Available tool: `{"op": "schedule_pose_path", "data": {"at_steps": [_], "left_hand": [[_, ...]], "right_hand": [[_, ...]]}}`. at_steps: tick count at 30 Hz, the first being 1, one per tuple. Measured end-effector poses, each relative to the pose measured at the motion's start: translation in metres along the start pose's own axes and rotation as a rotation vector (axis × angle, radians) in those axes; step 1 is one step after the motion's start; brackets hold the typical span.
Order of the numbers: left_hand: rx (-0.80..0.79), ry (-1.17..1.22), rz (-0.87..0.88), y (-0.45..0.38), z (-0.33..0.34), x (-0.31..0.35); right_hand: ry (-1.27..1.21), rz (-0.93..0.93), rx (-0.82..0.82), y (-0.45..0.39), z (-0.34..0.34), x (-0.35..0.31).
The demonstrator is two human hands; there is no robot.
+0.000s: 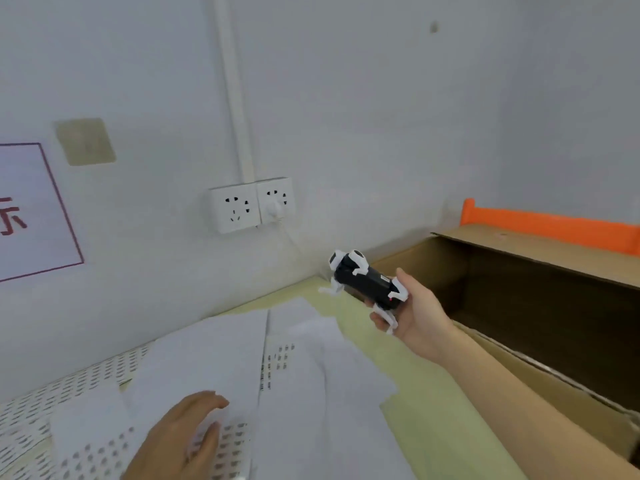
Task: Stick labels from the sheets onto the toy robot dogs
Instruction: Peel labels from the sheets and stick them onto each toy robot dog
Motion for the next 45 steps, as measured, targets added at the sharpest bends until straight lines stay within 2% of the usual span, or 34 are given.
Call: {"op": "schedule_pose_path", "data": {"at_steps": [2, 4, 8, 10, 13, 17, 20, 22, 26, 29, 32, 33, 34, 35, 37, 39, 40, 43, 45], "left_hand": [[-0.088, -0.029, 0.041, -0.027, 0.034, 0.021], [-0.110, -0.033, 0.078, -0.051, 0.061, 0.046], [-0.106, -0.106, 0.101, -0.083, 0.114, 0.087], [-0.121, -0.188, 0.102, -0.096, 0.134, 0.099], [-0.223, -0.295, 0.105, -0.106, 0.145, 0.105], [-0.217, -0.347, 0.207, -0.104, 0.148, 0.108], [-0.188, -0.419, 0.219, -0.109, 0.151, 0.110], [-0.173, -0.414, 0.191, -0.111, 0.155, 0.104], [-0.139, -0.392, 0.183, -0.114, 0.158, 0.103], [-0.083, -0.384, 0.163, -0.111, 0.151, 0.103], [-0.237, -0.247, 0.117, -0.111, 0.143, 0.104], [-0.217, -0.219, 0.066, -0.112, 0.141, 0.098], [-0.266, -0.180, -0.018, -0.112, 0.141, 0.089], [-0.266, -0.037, -0.079, -0.111, 0.138, 0.084], [-0.183, 0.348, -0.151, -0.108, 0.132, 0.079], [0.029, 0.465, -0.310, -0.107, 0.117, 0.058], [0.063, 0.473, -0.378, -0.106, 0.113, 0.051], [-0.065, 0.310, -0.420, -0.109, 0.110, 0.043], [-0.227, 0.175, -0.326, -0.110, 0.110, 0.047]], "right_hand": [[-0.059, -0.032, 0.021, -0.002, -0.026, -0.022], [-0.128, -0.058, 0.093, -0.007, -0.057, -0.043], [-0.146, -0.082, 0.396, -0.022, -0.132, -0.078], [-0.093, -0.073, 0.538, -0.033, -0.173, -0.086], [0.041, -0.012, 0.764, -0.048, -0.231, -0.085], [0.318, 0.235, 0.933, -0.061, -0.287, -0.065], [0.530, 0.447, 0.942, -0.069, -0.312, -0.042], [0.583, 0.496, 0.913, -0.076, -0.317, -0.031], [0.483, 0.367, 0.786, -0.091, -0.303, -0.029], [0.590, 0.276, 0.758, -0.092, -0.289, -0.033], [0.730, 0.297, 0.757, -0.083, -0.279, -0.032], [0.768, 0.296, 0.755, -0.080, -0.276, -0.032], [0.802, 0.286, 0.760, -0.077, -0.273, -0.035], [0.832, 0.265, 0.763, -0.074, -0.269, -0.039], [0.904, 0.204, 0.753, -0.072, -0.257, -0.049], [1.006, 0.119, 0.728, -0.075, -0.237, -0.060], [1.054, 0.059, 0.726, -0.076, -0.224, -0.067], [1.077, -0.210, 0.741, -0.070, -0.169, -0.090], [1.071, -0.419, 0.750, -0.057, -0.120, -0.104]]}}
Point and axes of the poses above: each hand's wrist, its own y-axis away from the middle knuckle, its own z-axis out of the palm, x = y × z, the point moved 7 cm from there along -y, towards the middle knuckle, and after that the axes turned 10 degrees about z, right-handed, at the moved point
